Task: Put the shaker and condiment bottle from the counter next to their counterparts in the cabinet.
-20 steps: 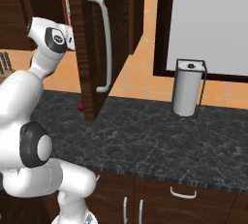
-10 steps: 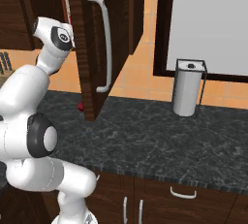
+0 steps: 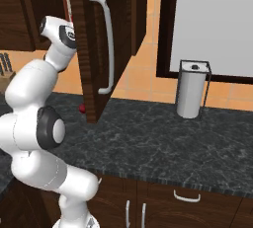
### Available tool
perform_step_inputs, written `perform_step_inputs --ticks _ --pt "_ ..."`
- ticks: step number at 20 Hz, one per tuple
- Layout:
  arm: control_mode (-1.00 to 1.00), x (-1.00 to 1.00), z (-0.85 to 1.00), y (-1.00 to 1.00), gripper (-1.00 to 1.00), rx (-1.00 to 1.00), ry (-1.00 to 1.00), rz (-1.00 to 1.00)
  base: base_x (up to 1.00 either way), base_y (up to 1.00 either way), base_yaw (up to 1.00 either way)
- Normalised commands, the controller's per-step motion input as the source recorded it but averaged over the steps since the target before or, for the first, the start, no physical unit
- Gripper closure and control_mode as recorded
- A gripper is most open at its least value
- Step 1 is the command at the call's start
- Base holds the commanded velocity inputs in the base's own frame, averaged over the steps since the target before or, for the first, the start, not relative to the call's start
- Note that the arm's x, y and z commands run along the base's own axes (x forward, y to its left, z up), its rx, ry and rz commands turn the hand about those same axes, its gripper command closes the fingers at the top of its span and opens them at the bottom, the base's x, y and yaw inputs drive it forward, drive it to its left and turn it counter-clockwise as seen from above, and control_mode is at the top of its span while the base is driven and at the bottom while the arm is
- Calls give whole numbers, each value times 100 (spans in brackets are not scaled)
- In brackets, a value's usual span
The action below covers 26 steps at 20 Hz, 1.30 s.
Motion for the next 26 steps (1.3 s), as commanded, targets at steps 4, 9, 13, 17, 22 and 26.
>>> perform_step_inputs --ticks 4,9,13,17,22,26 --pt "-100 29 -14 0 100 0 0 2 0 0 0" --pt "-100 14 -17 0 -100 0 0 3 0 0 0" --pt "-100 -1 -4 0 -100 0 0 3 0 0 0" --pt "-100 -57 0 4 -100 1 0 1 0 0 0" --pt "-100 -92 0 34 -100 2 0 0 0 0 0" --pt "-100 -100 0 40 -100 3 0 0 0 0 0"
